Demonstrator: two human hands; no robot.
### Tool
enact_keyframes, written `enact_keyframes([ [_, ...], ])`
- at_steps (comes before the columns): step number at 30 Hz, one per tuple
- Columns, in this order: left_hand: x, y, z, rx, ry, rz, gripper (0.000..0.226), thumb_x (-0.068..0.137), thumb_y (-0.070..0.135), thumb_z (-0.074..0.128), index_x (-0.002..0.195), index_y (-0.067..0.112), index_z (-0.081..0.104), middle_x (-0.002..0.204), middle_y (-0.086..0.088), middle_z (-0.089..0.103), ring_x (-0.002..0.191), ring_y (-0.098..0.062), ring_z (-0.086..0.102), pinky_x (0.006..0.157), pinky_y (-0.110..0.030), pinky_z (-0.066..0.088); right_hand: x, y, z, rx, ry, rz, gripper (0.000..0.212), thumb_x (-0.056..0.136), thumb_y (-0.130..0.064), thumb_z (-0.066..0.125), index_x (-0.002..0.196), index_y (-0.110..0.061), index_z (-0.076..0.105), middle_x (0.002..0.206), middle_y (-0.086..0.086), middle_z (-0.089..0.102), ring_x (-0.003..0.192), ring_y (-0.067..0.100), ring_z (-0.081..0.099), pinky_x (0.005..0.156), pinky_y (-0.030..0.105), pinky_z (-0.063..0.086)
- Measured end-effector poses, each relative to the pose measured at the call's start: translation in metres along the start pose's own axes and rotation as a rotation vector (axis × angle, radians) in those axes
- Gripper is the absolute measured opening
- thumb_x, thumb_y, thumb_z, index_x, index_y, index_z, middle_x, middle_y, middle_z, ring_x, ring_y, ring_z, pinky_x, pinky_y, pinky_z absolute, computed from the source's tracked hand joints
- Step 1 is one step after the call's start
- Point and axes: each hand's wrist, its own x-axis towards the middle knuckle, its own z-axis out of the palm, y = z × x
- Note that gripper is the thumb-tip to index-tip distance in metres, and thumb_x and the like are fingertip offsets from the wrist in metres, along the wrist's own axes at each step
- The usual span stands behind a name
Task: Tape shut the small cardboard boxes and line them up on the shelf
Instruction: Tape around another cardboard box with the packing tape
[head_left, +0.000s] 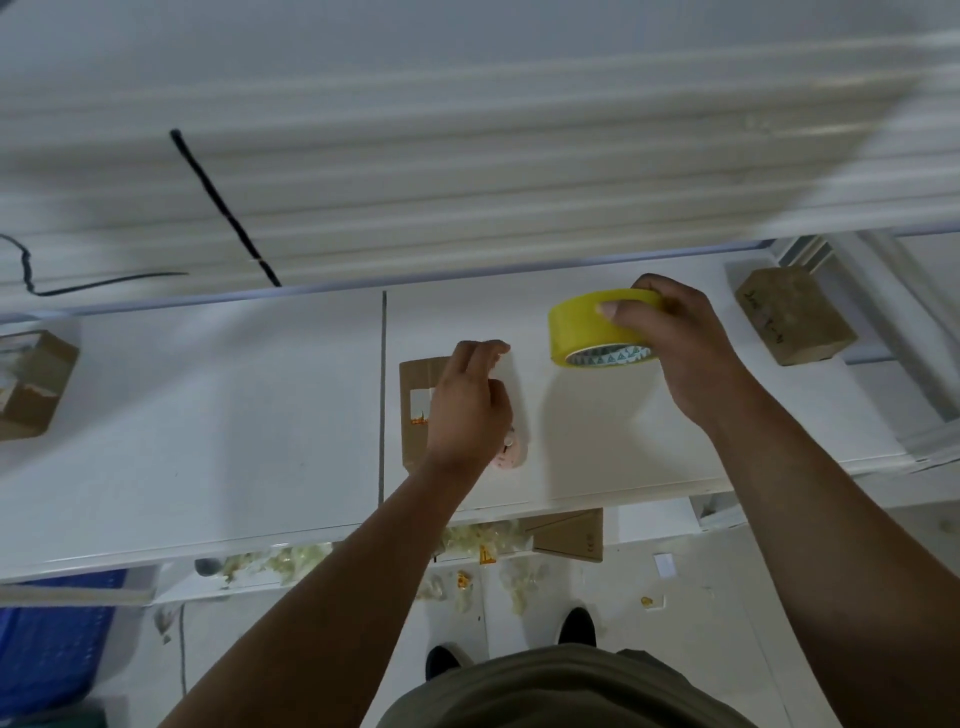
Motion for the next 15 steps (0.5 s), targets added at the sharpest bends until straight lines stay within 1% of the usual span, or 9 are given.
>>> enact_keyframes([
  [1,0.002,0.013,0.001,-0.191,-0.042,-0.230,0.039,0.096,-0.005,0.052,0.129,0.012,0.067,0.121,-0.006,0.067,0.103,-0.017,0.066,0.088,-0.030,0.055,-0.001,-0.001,0.000,0.046,-0.023,-0.005,0.047,0.067,-0.041,0.079,0.068,-0.016,0.039,0.070,0.001,0.033,0.073,0.022,0.041,0.066,0.036,0.030],
  [3,0.010,0.039,0.006,-0.736,-0.144,-0.833,0.019,0.106,0.018,0.060,0.124,0.013,0.064,0.117,-0.008,0.064,0.095,-0.019,0.064,0.087,-0.033,0.053,-0.002,-0.003,0.001,0.145,-0.070,-0.011,0.039,0.072,-0.034,0.078,0.066,-0.020,0.042,0.068,0.000,0.035,0.071,0.021,0.045,0.068,0.036,0.032],
  [4,0.012,0.049,0.006,-1.012,-0.223,-1.099,0.025,0.107,0.032,0.061,0.123,0.012,0.061,0.119,-0.012,0.062,0.095,-0.025,0.064,0.091,-0.036,0.053,-0.003,-0.004,0.001,0.200,-0.094,-0.012,0.035,0.074,-0.032,0.077,0.065,-0.021,0.045,0.068,-0.001,0.037,0.071,0.020,0.047,0.068,0.035,0.033],
  [5,0.012,0.056,0.006,-1.259,-0.322,-1.278,0.042,0.106,0.044,0.061,0.127,0.009,0.058,0.128,-0.019,0.061,0.101,-0.034,0.065,0.099,-0.042,0.054,-0.004,-0.005,0.001,0.260,-0.118,-0.012,0.031,0.075,-0.029,0.076,0.065,-0.022,0.048,0.070,-0.001,0.039,0.071,0.019,0.050,0.068,0.034,0.036],
  [6,0.009,0.061,0.006,-1.479,-0.414,-1.356,0.058,0.104,0.052,0.060,0.137,0.004,0.053,0.138,-0.026,0.058,0.109,-0.043,0.065,0.109,-0.049,0.051,-0.005,-0.006,0.000,0.317,-0.142,-0.010,0.026,0.076,-0.028,0.076,0.065,-0.023,0.053,0.072,-0.001,0.041,0.072,0.017,0.053,0.067,0.031,0.040],
  [7,0.005,0.064,0.005,-1.670,-0.482,-1.358,0.069,0.103,0.056,0.059,0.143,0.001,0.049,0.143,-0.031,0.057,0.114,-0.048,0.065,0.113,-0.052,0.048,-0.007,-0.007,-0.001,0.358,-0.164,-0.009,0.022,0.076,-0.028,0.075,0.065,-0.024,0.057,0.073,-0.001,0.044,0.073,0.016,0.057,0.067,0.029,0.044],
  [9,-0.001,0.068,-0.001,-1.864,-0.496,-1.277,0.070,0.103,0.058,0.057,0.139,-0.002,0.057,0.133,-0.026,0.067,0.112,-0.043,0.069,0.104,-0.048,0.054,-0.010,-0.010,-0.003,0.403,-0.191,-0.012,0.017,0.077,-0.027,0.073,0.065,-0.024,0.062,0.074,-0.002,0.049,0.075,0.014,0.060,0.068,0.026,0.048],
  [12,-0.001,0.061,-0.011,-1.839,-0.462,-1.174,0.059,0.099,0.059,0.063,0.110,0.002,0.072,0.103,-0.014,0.074,0.093,-0.029,0.073,0.084,-0.037,0.057,-0.015,-0.011,-0.008,0.414,-0.179,-0.012,0.015,0.077,-0.028,0.072,0.065,-0.025,0.063,0.074,-0.004,0.051,0.075,0.012,0.062,0.068,0.025,0.049],
  [15,-0.005,0.050,-0.025,-1.706,-0.470,-1.100,0.048,0.095,0.052,0.072,0.108,0.007,0.076,0.099,-0.007,0.073,0.085,-0.021,0.074,0.074,-0.028,0.059,-0.018,-0.010,-0.012,0.402,-0.173,0.008,0.020,0.076,-0.029,0.073,0.064,-0.024,0.057,0.075,-0.001,0.045,0.075,0.014,0.058,0.069,0.028,0.045],
])
